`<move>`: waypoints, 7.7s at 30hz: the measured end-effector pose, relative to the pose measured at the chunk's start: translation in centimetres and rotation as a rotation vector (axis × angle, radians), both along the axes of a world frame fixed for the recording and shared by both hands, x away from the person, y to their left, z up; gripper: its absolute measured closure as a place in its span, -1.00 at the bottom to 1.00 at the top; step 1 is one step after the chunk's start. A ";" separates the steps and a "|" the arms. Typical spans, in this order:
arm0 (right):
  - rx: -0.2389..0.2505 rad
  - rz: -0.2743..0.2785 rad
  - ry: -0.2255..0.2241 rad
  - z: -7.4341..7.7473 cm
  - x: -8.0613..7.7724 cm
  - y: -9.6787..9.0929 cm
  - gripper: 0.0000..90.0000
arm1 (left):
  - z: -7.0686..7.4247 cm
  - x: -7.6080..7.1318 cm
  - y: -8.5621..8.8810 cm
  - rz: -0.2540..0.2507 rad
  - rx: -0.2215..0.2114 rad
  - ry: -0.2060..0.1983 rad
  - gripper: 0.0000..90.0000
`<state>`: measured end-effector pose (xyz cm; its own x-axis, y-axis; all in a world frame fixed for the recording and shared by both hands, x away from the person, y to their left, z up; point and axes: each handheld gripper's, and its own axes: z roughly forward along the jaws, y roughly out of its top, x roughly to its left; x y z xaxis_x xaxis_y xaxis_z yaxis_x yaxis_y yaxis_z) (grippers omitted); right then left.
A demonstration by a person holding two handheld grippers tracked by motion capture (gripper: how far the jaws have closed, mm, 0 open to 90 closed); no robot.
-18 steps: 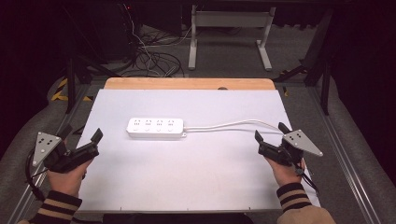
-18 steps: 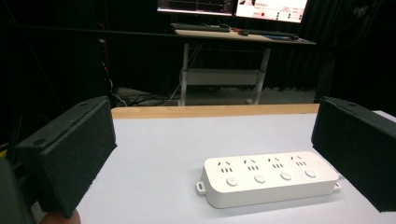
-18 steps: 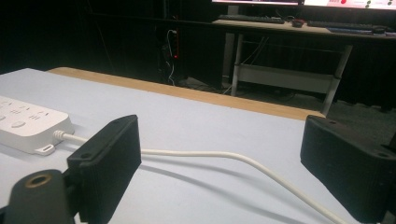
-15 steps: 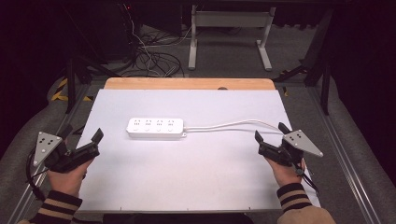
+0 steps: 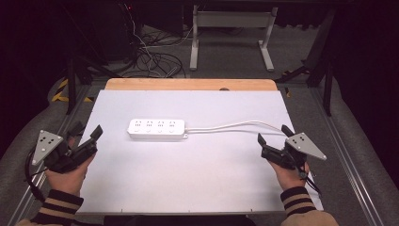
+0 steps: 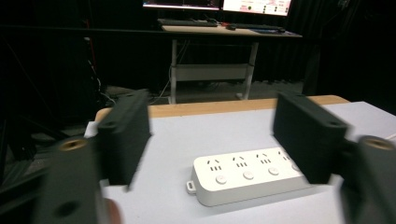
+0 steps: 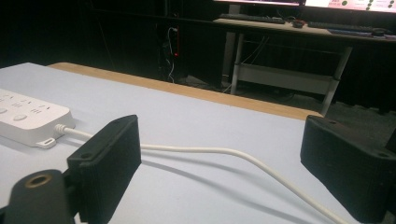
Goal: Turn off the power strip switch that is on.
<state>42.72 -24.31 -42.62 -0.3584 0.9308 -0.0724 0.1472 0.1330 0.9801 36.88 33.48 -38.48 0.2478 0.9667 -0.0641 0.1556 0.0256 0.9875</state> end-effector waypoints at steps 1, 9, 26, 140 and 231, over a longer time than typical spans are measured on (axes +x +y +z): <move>0.000 0.000 0.000 0.0 0.0 0.0 -0.72 | 0.2 0.0 0.0 -0.002 -0.002 -0.003 -0.13; 0.004 -0.005 -0.003 0.1 -0.4 -0.4 -0.71 | 0.7 -0.5 -0.3 -0.010 0.016 -0.065 1.00; 0.000 -0.012 0.005 0.0 -0.3 -0.5 -0.71 | 2.0 0.7 -0.7 -0.014 0.053 -0.024 1.00; 0.001 -0.013 0.020 0.3 -0.6 -0.6 -0.66 | -7.5 15.4 -17.7 -0.265 0.266 0.594 1.00; -0.009 -0.018 0.026 0.3 -0.3 -0.5 -0.65 | 1.1 -0.4 -2.6 -0.132 -0.019 -0.035 1.00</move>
